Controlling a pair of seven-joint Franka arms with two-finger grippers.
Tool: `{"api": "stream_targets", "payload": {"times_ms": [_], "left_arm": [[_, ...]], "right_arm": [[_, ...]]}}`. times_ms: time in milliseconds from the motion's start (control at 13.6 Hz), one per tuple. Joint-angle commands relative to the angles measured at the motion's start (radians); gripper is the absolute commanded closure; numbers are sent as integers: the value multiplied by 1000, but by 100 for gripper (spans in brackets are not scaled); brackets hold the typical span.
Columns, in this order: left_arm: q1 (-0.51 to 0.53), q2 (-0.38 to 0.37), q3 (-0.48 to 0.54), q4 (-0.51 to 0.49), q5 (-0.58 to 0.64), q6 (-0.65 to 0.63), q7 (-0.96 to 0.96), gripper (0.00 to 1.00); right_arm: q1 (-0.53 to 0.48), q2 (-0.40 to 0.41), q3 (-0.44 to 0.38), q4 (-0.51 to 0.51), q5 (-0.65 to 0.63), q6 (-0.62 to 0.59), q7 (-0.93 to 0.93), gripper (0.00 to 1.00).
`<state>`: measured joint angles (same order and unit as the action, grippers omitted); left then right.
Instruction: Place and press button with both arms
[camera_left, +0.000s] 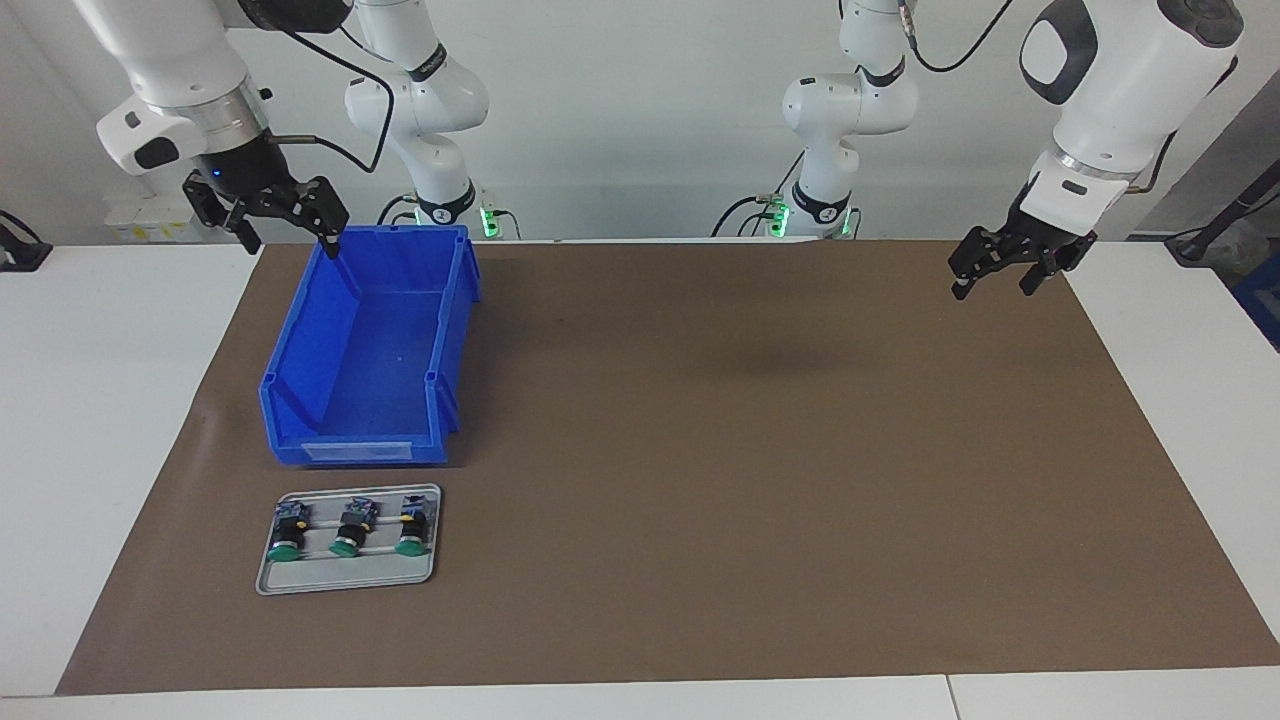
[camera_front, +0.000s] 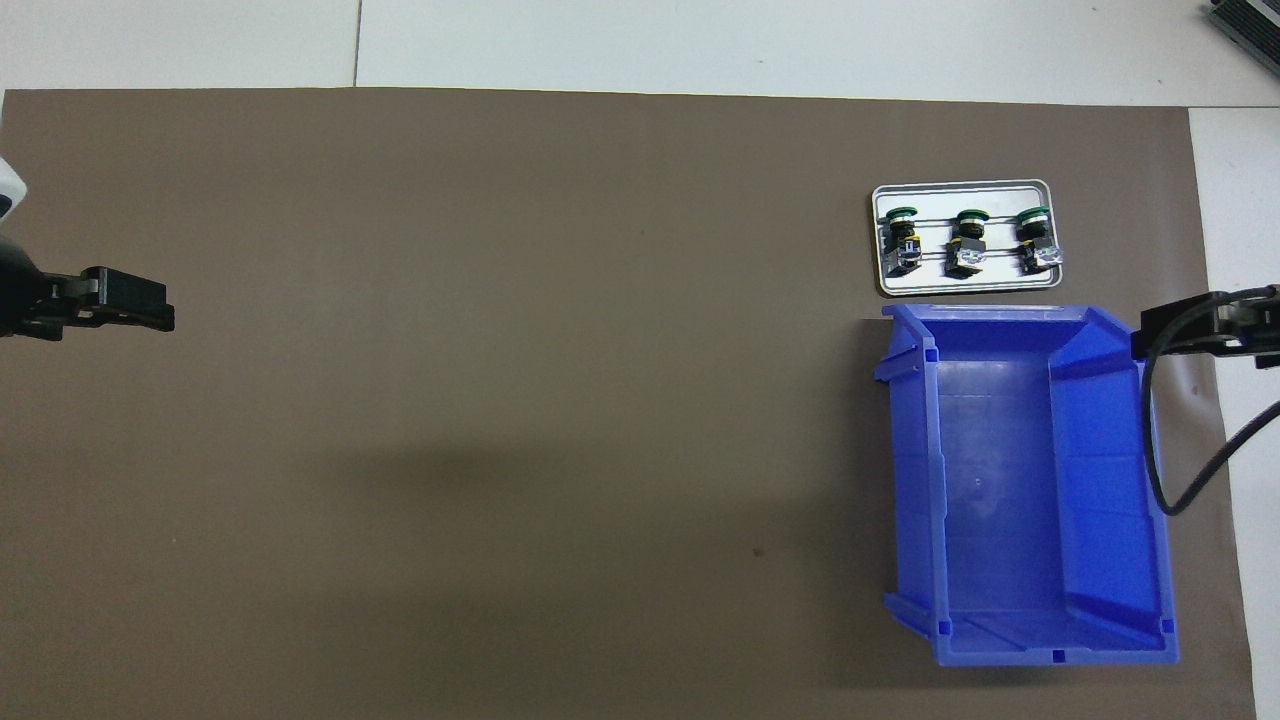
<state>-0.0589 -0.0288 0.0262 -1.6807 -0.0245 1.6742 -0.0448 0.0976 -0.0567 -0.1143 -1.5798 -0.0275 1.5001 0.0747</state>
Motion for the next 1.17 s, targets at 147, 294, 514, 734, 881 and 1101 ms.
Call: {"api": "stream_targets", "payload": {"times_ms": [147,294,514,734,881,1101], "left_arm": [[-4,-23,4,-20,-5,-2,10,0],[-2,-23,4,-20,-5,-8,8,0],[7,-23,4,-22,-5,-8,8,0],[8,-23,7,-22,-6,-8,8,0],[10,-23,12,-22,-6,-8,6,0],[25,-28,12,-24,-6,-10,6,0]], "right_arm": [[-7,-9,2,-6,-8,-8,-10,0],[-9,-15,2,-34,-8,21,-7,0],[-22,-12,-2,-34,-8,50,-19,0],[-39,18,-2,-34,-8,122,-35,0],[-39,63,-2,-58,-8,242,-35,0],[-52,208,-1,-54,9,429,-38,0]]}}
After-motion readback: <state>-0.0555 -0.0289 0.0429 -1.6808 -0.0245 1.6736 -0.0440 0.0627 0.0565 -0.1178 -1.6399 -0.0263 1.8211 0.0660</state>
